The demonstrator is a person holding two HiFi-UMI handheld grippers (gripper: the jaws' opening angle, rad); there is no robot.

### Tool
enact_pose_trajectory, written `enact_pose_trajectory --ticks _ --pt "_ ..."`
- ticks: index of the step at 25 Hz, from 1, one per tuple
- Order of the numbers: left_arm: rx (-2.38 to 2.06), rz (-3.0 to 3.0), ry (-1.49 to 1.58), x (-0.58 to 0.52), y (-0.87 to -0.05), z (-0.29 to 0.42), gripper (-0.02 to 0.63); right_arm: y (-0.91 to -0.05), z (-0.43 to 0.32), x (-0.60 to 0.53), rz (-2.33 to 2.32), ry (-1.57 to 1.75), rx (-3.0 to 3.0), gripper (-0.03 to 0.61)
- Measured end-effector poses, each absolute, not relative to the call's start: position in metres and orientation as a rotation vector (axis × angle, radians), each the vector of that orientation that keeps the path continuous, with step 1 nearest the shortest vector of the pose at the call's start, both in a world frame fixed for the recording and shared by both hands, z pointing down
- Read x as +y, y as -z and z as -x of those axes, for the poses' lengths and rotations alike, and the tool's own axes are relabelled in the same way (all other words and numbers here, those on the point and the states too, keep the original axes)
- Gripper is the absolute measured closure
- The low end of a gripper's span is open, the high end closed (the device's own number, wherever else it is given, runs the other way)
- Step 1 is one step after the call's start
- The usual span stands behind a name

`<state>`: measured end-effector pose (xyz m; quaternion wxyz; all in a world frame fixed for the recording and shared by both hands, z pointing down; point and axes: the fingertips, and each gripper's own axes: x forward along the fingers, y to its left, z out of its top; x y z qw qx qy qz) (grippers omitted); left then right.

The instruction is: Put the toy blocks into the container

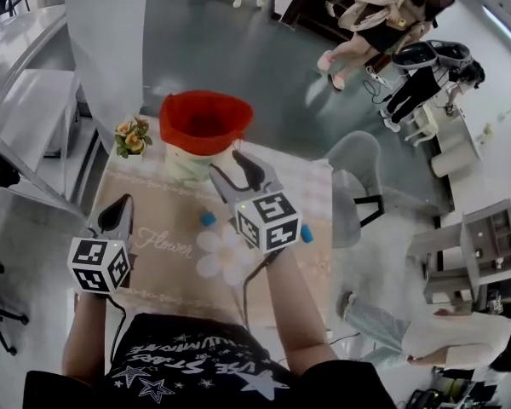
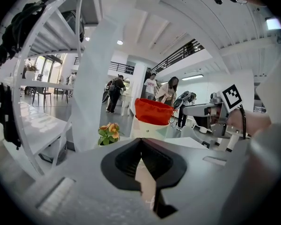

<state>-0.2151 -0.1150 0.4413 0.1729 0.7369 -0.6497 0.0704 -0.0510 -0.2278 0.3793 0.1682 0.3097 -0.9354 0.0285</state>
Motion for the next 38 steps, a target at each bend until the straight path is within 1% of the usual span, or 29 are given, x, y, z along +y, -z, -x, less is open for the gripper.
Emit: enact_pose_trajectory --ticks 10,11,12,15,17,19,25,34,38 --pt "-1.825 -2.040 -0.263 -0.096 -0.467 0.212 0.604 -0.461 0.033 -0.202 -0.885 -0.238 -2.528 0.351" --pt "-1.823 -2.034 -0.267 -0.094 -0.468 0.212 0.604 -0.471 0.032 -0.200 -0.879 -0.258 -2.508 0.348" --pt "-1.822 -2.029 -0.271 -0.093 -0.470 0.213 0.604 -0.481 0.032 -0.198 -0.872 -0.276 -2.487 0.324" --pt "-1.815 -2.017 -0.282 -0.091 -0.477 0.213 0.604 -0.515 0.029 -0.190 -0.848 -0.320 -2.415 0.322" --pt "-1.810 -2.011 -0.289 -0.090 -0.481 0.212 0.604 -0.539 0.027 -0.184 -0.830 -0.367 -2.363 0.301" --pt "-1.807 -2.003 -0.298 -0.089 -0.486 0.213 0.604 -0.560 0.026 -0.178 -0.819 -0.420 -2.323 0.295" --pt "-1.780 -1.977 -0.328 -0.085 -0.501 0.211 0.604 -0.602 0.027 -0.168 -0.799 -0.453 -2.229 0.295" --pt "-1.771 -1.940 -0.347 -0.076 -0.513 0.213 0.604 -0.630 0.035 -0.165 -0.771 -0.458 -2.159 0.296" --pt "-1.777 -1.930 -0.352 -0.074 -0.513 0.215 0.604 -0.637 0.038 -0.166 -0.775 -0.465 -2.163 0.323"
